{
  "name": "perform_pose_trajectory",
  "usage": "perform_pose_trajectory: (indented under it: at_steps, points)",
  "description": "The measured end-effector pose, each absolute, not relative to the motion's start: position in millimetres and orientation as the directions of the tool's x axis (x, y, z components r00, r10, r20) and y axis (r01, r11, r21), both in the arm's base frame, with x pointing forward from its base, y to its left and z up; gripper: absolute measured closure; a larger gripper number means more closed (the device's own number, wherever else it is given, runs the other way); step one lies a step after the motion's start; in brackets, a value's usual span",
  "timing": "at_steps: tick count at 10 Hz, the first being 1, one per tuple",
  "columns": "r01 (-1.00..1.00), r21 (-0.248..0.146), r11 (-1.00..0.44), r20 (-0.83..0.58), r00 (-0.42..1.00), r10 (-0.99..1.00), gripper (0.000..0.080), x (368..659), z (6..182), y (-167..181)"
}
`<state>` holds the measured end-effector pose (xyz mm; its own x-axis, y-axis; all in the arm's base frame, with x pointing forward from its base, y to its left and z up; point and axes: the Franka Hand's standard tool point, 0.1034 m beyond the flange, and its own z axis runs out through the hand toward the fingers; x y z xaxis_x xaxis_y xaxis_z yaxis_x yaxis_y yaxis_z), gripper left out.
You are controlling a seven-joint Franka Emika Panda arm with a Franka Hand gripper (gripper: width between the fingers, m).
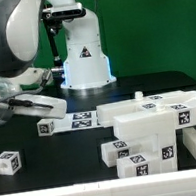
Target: Assemble chair
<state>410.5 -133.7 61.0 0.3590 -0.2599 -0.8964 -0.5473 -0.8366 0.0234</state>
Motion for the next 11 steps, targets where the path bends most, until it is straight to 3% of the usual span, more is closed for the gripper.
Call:
perform_pose_trajectory:
  at_steps: [3,5,7,11]
  points:
    - [-0.550,0.022,-0.835,-0.897,0.358,-0.259,0.0151,406.6,56.4,-136.0]
    - [-0.570,0.060,-0.820,-0.920,0.287,-0.268,0.0151,380.2,27.3,-140.6]
    - [-0.574,0.086,-0.814,-0.929,0.250,-0.274,0.0151,370.0,12.8,-140.1]
    - [-0.590,0.111,-0.799,-0.927,0.229,-0.298,0.0151,366.9,6.8,-141.1]
